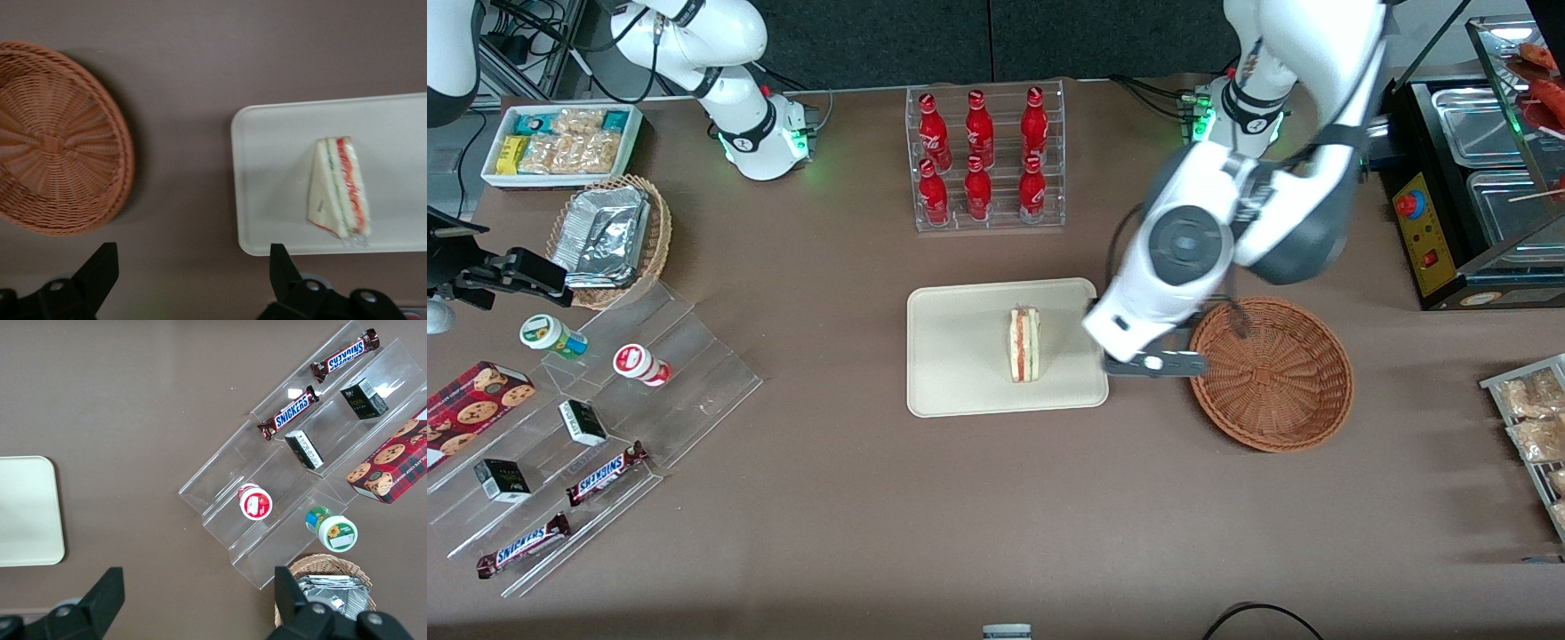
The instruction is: Place sandwich from basket to tray
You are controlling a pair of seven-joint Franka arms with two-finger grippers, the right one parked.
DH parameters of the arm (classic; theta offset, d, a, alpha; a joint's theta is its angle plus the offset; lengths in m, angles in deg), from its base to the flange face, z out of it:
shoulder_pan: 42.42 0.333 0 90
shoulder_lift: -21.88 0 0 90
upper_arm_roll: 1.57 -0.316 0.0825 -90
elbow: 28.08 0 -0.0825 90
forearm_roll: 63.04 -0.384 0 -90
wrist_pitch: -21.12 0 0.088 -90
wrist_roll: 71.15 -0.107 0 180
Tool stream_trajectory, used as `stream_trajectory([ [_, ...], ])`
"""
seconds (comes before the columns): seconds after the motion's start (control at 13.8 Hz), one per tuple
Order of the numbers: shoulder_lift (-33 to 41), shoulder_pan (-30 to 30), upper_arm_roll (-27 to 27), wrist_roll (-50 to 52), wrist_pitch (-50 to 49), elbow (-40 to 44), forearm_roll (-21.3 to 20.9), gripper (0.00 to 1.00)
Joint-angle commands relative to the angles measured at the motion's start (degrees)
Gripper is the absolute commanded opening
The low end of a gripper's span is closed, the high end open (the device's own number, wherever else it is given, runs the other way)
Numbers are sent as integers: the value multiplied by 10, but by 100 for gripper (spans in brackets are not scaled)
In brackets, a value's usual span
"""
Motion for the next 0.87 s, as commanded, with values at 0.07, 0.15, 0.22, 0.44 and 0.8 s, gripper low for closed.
stream_trajectory([
  [0.07, 11, 45, 5, -9, -2, -14, 5, 100],
  [0.15, 20, 54, 5, -22, -1, -14, 5, 100],
  [0.22, 24, 66, 4, -34, -4, -14, 5, 100],
  [0.44, 57, 101, 4, -43, -23, -25, 4, 100],
  [0.8, 174, 170, 7, -74, -39, -125, 3, 100],
])
